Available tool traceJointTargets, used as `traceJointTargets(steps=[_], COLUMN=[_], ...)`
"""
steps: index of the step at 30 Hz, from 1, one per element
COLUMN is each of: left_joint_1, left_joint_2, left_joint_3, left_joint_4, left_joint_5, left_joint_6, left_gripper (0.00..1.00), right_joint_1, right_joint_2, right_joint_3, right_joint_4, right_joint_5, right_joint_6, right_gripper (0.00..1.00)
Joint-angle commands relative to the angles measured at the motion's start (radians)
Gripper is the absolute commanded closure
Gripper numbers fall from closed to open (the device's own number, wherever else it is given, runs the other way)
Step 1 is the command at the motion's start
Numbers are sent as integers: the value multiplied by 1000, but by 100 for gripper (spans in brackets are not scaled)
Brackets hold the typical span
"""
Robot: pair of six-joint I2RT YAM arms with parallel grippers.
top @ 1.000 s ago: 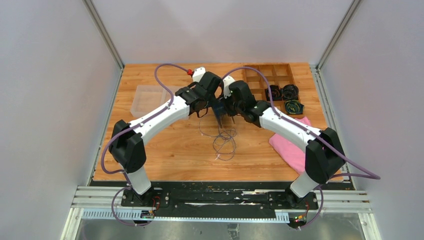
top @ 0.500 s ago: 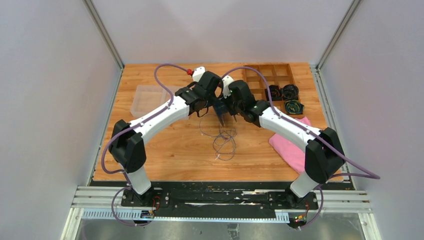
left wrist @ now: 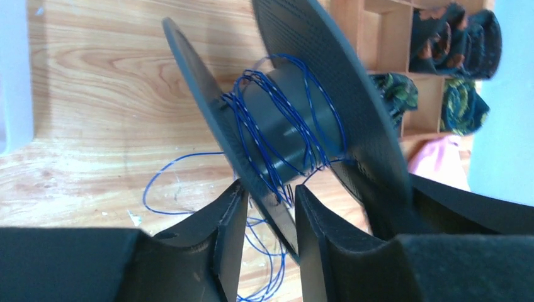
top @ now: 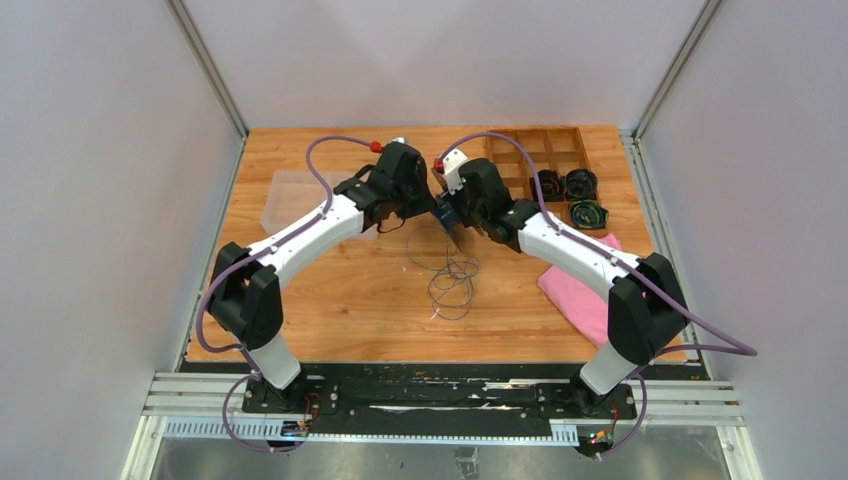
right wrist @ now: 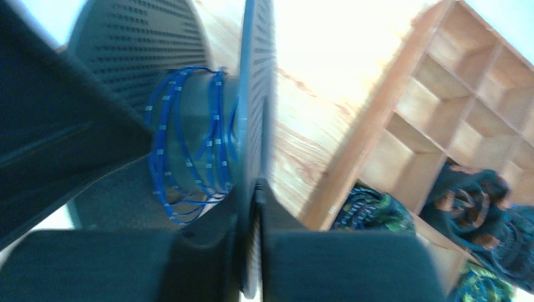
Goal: Wrap the cables
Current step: Wrap the cable around the cable reel.
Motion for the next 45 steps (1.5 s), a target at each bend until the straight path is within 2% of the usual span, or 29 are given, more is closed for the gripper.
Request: traceJointTargets(steps=[1,10,14,17,27,34,42,45], left_joint_1=[22,112,170,207,286,323,323,315], left_joint_2=[-50,-97,-115,-131,-212,-285,-314,-296], left_joint_3=[-30,-128,-220,-268,-205,-296,-447,-490], left_joint_4=[88,275,462,589,505,518,510,510], left_joint_5=[130,318,467,521,535,594,644,649], left_joint_6=[38,0,-77,-139,66,365,636,682], left_gripper=[58,31,13,1,2,1,18,19], right_joint_1=[-22,-39,-47,-55,-96,-164,-232,-256], right_joint_2=[2,-27,-29,-31,-74,-129,-196,-206], right_joint_3=[2,-33,-34,-32,3,47,109,153], right_joint_4=[31,64,62,54,-10,-51,-84,-116], right_joint_5=[7,-46,-65,-89,-207,-319,-355,-350], right_joint_6=[-26,-61,-70,-79,-91,-25,33,57], right_gripper=[99,99,99,99,99,99,99,99])
